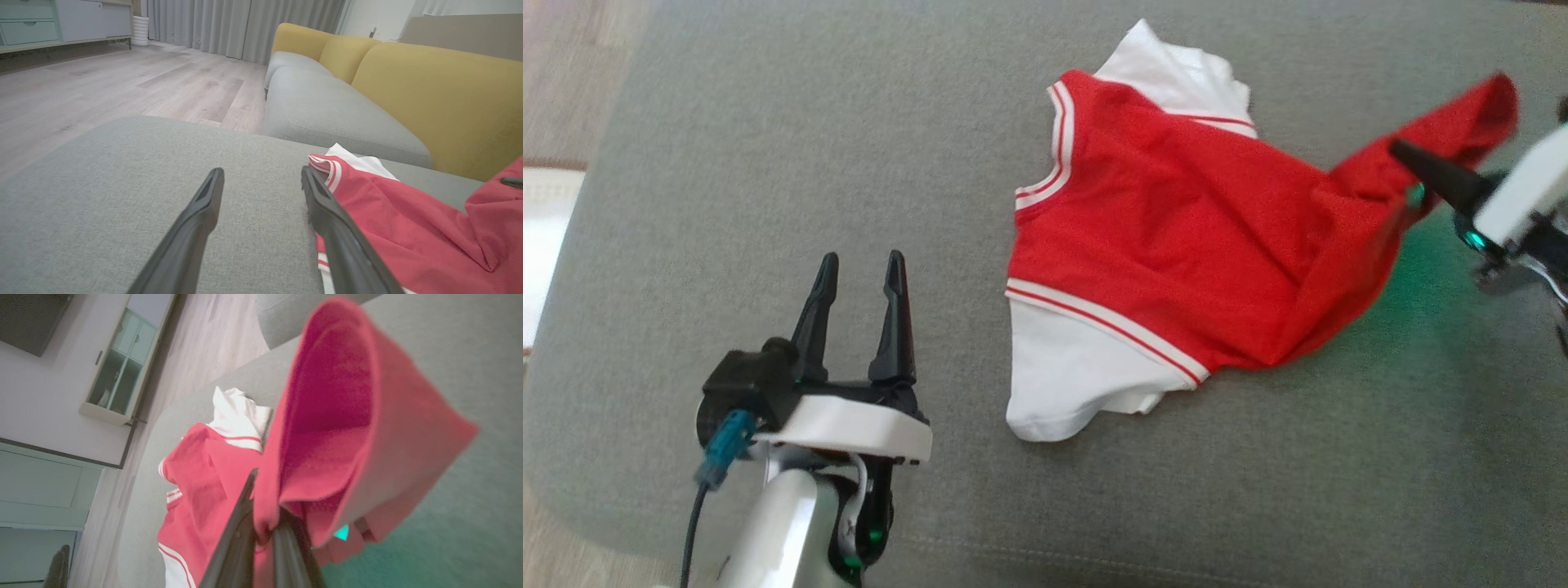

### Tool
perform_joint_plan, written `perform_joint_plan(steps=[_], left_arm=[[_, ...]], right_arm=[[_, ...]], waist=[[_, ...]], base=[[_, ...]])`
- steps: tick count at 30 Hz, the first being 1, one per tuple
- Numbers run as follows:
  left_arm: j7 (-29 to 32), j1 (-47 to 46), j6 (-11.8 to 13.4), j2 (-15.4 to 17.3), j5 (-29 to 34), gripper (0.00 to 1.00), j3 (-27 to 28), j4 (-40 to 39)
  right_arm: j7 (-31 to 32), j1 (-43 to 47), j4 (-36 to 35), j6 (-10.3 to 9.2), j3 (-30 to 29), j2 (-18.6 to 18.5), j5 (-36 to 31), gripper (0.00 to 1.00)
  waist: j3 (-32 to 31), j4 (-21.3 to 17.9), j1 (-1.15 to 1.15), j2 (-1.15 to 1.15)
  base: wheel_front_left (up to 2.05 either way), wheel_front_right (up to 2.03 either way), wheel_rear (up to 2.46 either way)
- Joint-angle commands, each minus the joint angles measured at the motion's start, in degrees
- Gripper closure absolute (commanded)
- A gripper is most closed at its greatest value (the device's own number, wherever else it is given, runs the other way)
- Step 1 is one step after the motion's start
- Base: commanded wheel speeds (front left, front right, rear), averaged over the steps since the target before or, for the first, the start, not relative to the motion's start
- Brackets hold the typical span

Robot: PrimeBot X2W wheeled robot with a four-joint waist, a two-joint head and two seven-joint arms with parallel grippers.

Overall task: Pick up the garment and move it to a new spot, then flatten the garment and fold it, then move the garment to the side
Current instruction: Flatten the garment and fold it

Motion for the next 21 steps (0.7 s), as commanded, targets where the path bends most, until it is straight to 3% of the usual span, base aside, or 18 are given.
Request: perform_joint_plan(steps=[1,4,5,6,9,12,18,21], left_arm=[[-0.35,-2.07,0.61,0.13,-0.75,0.0,1.37,-1.82],[-0.35,-2.61,1.11,0.13,-1.16,0.0,0.75,-1.86],[-0.35,-2.77,1.22,0.13,-1.22,0.0,0.66,-1.84],[-0.35,-2.93,1.32,0.13,-1.27,0.0,0.59,-1.8],[-0.35,-3.27,1.58,0.13,-1.37,0.0,0.48,-1.56],[-0.35,-3.11,1.68,0.13,-1.5,0.0,0.62,-1.26],[-0.35,-1.95,1.62,0.13,-1.8,0.0,1.16,-0.88],[-0.35,-1.48,1.46,0.13,-1.89,0.0,1.3,-0.76]], right_arm=[[-0.89,-1.2,-0.15,0.39,0.26,0.33,-0.49,1.0],[-2.6,-3.94,2.98,0.39,1.76,3.14,-1.88,0.99],[-3.88,-4.78,4.15,0.39,1.85,4.24,-2.05,0.44],[-4.63,-5.39,4.97,0.39,2.01,5.37,-1.75,0.0],[-7.77,-6.41,4.46,0.39,1.94,7.1,-0.58,0.0],[-12.82,-5.96,0.48,0.39,1.7,5.82,-0.39,0.0],[-26.6,-0.13,-9.4,0.39,-0.28,0.08,-1.54,0.0],[-31.77,4.82,-9.17,0.39,-0.06,-3.92,-5.27,0.0]], waist=[[1.42,1.4,0.0,0.0],[2.38,2.14,0.0,0.0],[2.62,2.22,0.0,0.0],[2.81,2.25,0.0,0.0],[2.73,1.96,0.0,0.0],[1.63,1.06,0.0,0.0],[-1.79,-1.64,0.0,0.0],[-3.04,-2.58,0.0,0.0]], base=[[0.0,0.0,0.0],[0.0,0.0,0.0],[0.0,0.0,0.0],[0.0,0.0,0.0],[0.0,0.0,0.0],[0.0,0.0,0.0],[0.0,0.0,0.0],[0.0,0.0,0.0]])
